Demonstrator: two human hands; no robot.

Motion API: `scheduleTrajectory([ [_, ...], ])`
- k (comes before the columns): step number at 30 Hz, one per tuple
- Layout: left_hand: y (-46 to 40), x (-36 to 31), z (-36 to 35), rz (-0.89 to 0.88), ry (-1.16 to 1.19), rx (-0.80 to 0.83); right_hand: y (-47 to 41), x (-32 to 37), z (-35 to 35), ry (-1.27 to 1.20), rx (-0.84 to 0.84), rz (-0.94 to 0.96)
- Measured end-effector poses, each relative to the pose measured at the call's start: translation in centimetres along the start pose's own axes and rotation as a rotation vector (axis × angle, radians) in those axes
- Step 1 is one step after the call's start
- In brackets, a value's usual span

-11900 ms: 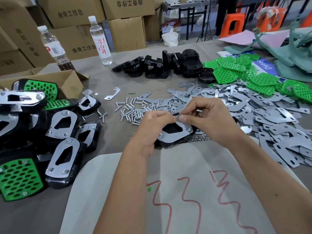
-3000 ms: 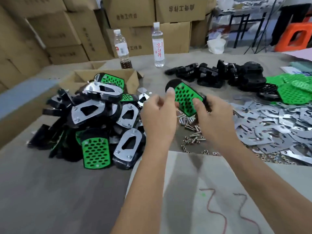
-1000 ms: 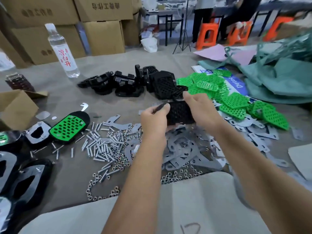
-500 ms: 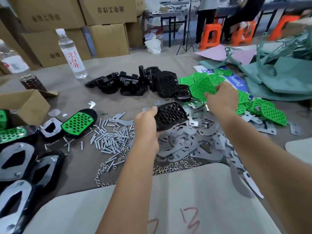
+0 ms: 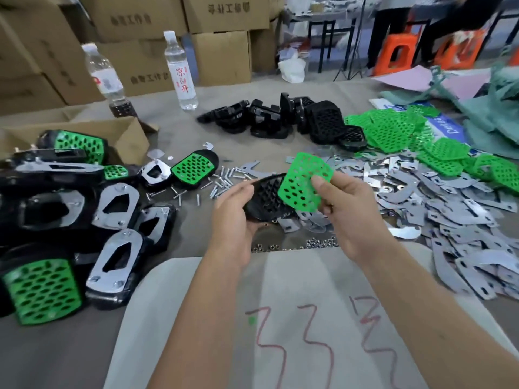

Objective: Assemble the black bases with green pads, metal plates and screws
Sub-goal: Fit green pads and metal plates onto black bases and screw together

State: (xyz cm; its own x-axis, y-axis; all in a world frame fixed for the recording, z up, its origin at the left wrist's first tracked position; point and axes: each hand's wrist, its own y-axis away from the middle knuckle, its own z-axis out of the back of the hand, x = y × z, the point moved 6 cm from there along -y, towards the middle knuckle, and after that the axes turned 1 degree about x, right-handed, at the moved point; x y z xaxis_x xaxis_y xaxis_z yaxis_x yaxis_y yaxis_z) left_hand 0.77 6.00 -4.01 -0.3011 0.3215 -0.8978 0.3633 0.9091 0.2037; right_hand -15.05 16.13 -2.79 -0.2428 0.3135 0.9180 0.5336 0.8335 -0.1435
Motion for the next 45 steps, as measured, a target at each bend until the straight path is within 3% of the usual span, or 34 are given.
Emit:
scheduleTrajectory([
  [4,-0.4,0.0,0.5,-0.003,-0.041,-0.064,0.7,-0.7,-0.7,0.112,0.066,-0.024],
  [13,-0.4,0.2,0.1,-0.066,-0.138,-0.031,1.2,-0.1,-1.8,0.306,0.169,0.076],
  [23,-0.4,0.3,-0.5,-0.067,-0.164,0.004,1.2,0.2,-1.7,0.294,0.132,0.102],
  [31,-0.3,0.5,-0.5,-0.067,-0.166,-0.001,0.2,0.0,0.5,0.367,-0.096,0.176],
  [36,-0.2,0.7,-0.9,-0.09,-0.18,0.037,0.7,-0.2,-1.0,0.454,-0.001,0.161],
  [41,0.1,0.5,-1.1,-0.135,-0.21,0.04,0.6,-0.1,-0.7,0.58,-0.077,0.139],
  [45,0.5,0.4,-0.8,-0.163,-0.243,0.013,0.4,-0.6,-0.6,0.575,-0.011,0.089],
])
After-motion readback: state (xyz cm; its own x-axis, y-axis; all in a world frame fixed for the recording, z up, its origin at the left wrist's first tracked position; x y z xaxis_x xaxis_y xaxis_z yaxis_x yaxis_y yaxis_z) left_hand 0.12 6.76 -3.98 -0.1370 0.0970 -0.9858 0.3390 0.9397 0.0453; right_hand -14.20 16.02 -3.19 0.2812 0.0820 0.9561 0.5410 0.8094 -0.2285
